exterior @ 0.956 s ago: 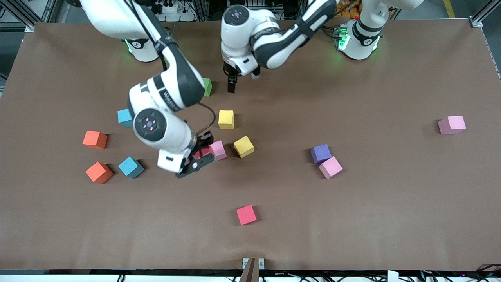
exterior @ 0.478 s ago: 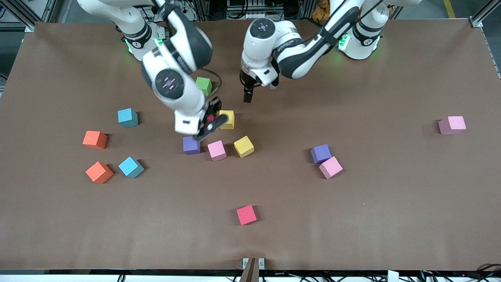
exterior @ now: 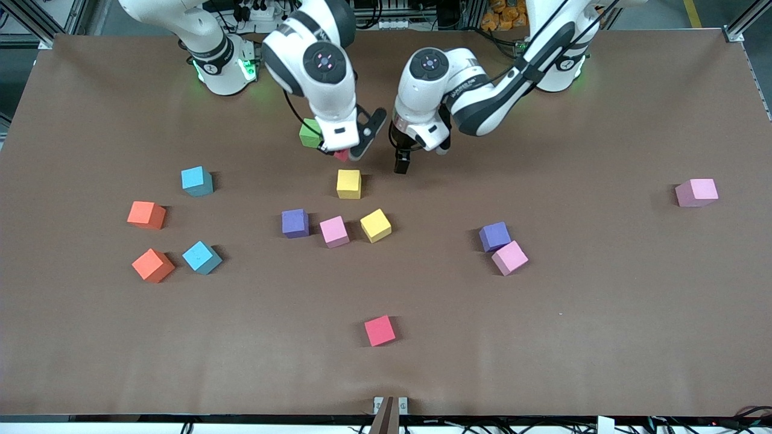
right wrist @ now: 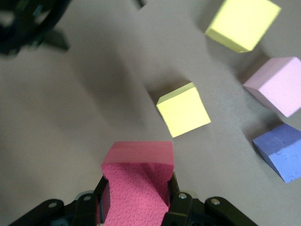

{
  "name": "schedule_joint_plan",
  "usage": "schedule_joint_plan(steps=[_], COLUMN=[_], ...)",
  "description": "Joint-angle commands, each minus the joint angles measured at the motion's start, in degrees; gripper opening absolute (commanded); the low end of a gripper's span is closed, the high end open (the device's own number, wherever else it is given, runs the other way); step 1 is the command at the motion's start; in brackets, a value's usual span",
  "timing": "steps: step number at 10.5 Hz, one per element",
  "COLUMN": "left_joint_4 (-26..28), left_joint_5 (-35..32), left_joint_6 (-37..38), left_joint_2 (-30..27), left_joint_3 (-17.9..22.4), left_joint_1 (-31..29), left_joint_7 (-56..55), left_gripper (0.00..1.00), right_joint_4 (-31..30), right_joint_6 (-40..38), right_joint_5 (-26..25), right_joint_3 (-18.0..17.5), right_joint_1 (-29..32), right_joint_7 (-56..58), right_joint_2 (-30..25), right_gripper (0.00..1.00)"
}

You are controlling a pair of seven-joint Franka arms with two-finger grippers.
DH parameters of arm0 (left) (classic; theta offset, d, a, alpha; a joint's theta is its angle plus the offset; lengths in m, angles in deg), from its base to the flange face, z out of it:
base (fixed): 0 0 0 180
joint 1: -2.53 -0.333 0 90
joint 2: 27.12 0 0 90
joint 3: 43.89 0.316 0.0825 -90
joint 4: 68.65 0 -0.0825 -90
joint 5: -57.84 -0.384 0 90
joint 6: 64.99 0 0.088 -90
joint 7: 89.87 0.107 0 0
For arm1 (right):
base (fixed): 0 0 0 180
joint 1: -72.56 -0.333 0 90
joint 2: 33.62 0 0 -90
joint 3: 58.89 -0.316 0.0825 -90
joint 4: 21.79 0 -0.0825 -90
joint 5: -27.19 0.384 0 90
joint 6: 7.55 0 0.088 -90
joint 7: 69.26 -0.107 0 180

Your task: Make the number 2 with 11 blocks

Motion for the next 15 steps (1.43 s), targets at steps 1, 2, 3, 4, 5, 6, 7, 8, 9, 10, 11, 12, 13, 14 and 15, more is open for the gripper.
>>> schedule_joint_plan(steps=[1, 2, 3, 4, 5, 6, 7, 8, 9, 10, 11, 12, 13, 14, 15], left_joint_4=[-0.1, -0.4, -1.4, -2.4, -3.4, -3.5, -3.6, -3.6, -3.6, -3.6, -3.6, -3.6, -3.7, -4.1, -4.1], left_joint_5=[-1.3, -1.2, -1.2, -1.2, -1.2, -1.2, -1.3, -1.3, -1.7, -2.7, -2.8, -2.9, -2.9, -2.9, -2.9], left_joint_6=[-1.6, -2.0, -2.5, -2.7, -2.8, -3.0, -3.0, -3.0, -3.1, -3.1, -3.1, -3.1, -3.1, -3.1, -3.1], left_joint_2=[0.6, 0.9, 2.2, 3.3, 4.4, 4.6, 4.7, 4.9, 5.3, 5.4, 5.4, 5.4, 5.7, 5.9, 6.0], left_joint_3=[1.2, 1.4, 1.7, 2.0, 2.2, 2.2, 2.2, 2.2, 2.2, 2.2, 2.2, 2.2, 2.2, 2.2, 2.2], left_joint_1=[-1.6, -2.3, -2.2, -2.0, -1.4, -1.3, -1.3, -1.3, -1.3, -1.2, -1.3, -1.2, -1.1, -1.1, -1.1], left_joint_7=[2.7, 3.3, 3.3, 3.3, 3.3, 3.3, 3.4, 3.5, 3.7, 3.8, 3.8, 3.8, 3.8, 3.8, 3.8], left_gripper=[1.0, 1.0, 1.0, 1.0, 1.0, 1.0, 1.0, 1.0, 1.0, 1.0, 1.0, 1.0, 1.0, 1.0, 1.0], right_joint_4=[-8.4, -11.2, -12.7, -13.6, -15.0, -16.9, -18.6, -20.1, -21.8, -22.7, -23.4, -24.6, -25.4, -26.1, -26.8], right_joint_6=[4.7, 7.9, 10.0, 11.4, 13.7, 15.4, 16.9, 17.9, 19.7, 20.7, 21.7, 23.2, 24.5, 25.7, 27.1], right_joint_5=[-1.1, -1.1, -1.1, -1.1, -1.1, -1.1, -1.1, -1.1, -1.1, -1.1, -1.0, -1.0, -1.0, -1.0, -1.0], right_joint_3=[-1.5, -1.4, -1.4, -1.5, -1.5, -1.5, -1.6, -1.7, -2.1, -2.3, -2.3, -2.3, -2.3, -2.4, -2.7], right_joint_1=[1.5, 1.8, 1.9, 1.9, 1.9, 1.7, 1.3, 1.2, 1.1, 1.0, 0.8, 0.5, 0.2, 0.1, 0.0], right_joint_7=[8.9, 12.5, 16.4, 19.4, 21.8, 22.0, 22.0, 21.7, 20.8, 19.4, 18.7, 18.4, 18.4, 17.8, 16.7], right_joint_2=[-5.2, -6.1, -6.2, -6.2, -6.2, -6.4, -6.7, -6.9, -7.0, -6.8, -6.5, -6.4, -6.3, -6.1, -6.0], right_gripper=[0.0, 0.0, 0.0, 0.0, 0.0, 0.0, 0.0, 0.0, 0.0, 0.0, 0.0, 0.0, 0.0, 0.0, 0.0])
